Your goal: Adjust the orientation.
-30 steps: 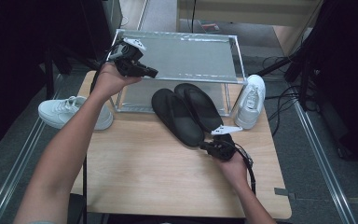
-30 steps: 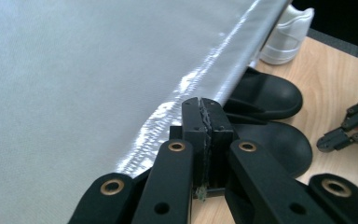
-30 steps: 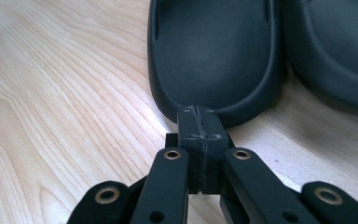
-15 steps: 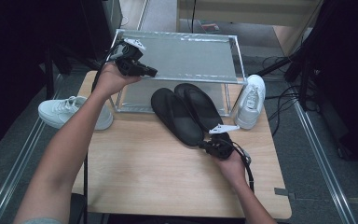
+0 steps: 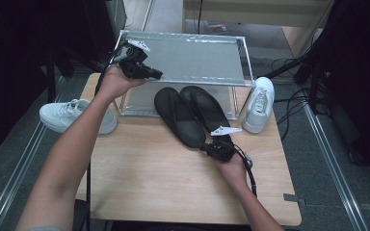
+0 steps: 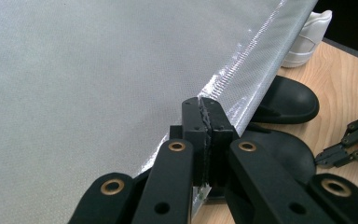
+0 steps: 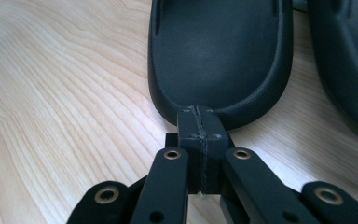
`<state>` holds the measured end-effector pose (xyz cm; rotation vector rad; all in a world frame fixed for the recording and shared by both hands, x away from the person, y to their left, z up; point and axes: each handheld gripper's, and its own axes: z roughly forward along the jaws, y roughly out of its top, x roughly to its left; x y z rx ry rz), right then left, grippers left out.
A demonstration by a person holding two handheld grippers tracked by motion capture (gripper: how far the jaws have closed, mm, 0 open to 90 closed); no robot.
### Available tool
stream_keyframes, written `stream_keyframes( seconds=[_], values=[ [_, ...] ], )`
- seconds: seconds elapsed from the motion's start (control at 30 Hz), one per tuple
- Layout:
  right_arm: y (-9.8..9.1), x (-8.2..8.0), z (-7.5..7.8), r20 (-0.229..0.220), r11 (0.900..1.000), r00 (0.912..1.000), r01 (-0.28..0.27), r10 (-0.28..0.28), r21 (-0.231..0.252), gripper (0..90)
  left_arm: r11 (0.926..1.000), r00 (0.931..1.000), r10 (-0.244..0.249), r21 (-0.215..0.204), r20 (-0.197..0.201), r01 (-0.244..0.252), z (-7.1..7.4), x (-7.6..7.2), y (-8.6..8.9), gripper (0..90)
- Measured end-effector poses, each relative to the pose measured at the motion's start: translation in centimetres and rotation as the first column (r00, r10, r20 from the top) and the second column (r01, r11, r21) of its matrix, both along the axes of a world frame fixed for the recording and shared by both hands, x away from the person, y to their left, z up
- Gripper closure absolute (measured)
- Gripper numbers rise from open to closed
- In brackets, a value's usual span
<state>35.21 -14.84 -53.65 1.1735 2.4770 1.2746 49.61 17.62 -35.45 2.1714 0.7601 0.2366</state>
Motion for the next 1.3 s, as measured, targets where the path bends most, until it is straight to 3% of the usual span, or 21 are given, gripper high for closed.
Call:
stream_keyframes(
  seconds=[0.27,0.47,0.93,1.3],
  values=[
    [1.2,0.6,0.1,-0.002,1.0,1.0,-0.006,0.006,-0.006,90.0,0.9996,0.9998,0.02,0.02,0.007,-0.02,0.1,-0.3,-0.3,90.0],
    [2.5,1.2,0.1,0.003,0.9998,0.9999,-0.016,0.016,-0.01,90.0,0.9998,0.9998,0.018,-0.005,-0.012,-0.018,0.0,0.0,0.0,90.0],
    [5.3,3.0,1.3,0.041,0.9997,0.9991,-0.01,0.009,0.022,90.0,0.9996,0.9998,0.012,-0.027,-0.013,-0.013,-0.2,0.0,0.2,90.0],
    [7.6,4.8,1.7,0.026,0.9999,0.9996,-0.006,0.006,0.015,90.0,0.9986,0.9992,0.027,-0.043,-0.03,-0.029,-0.3,0.0,0.3,90.0]
  ],
)
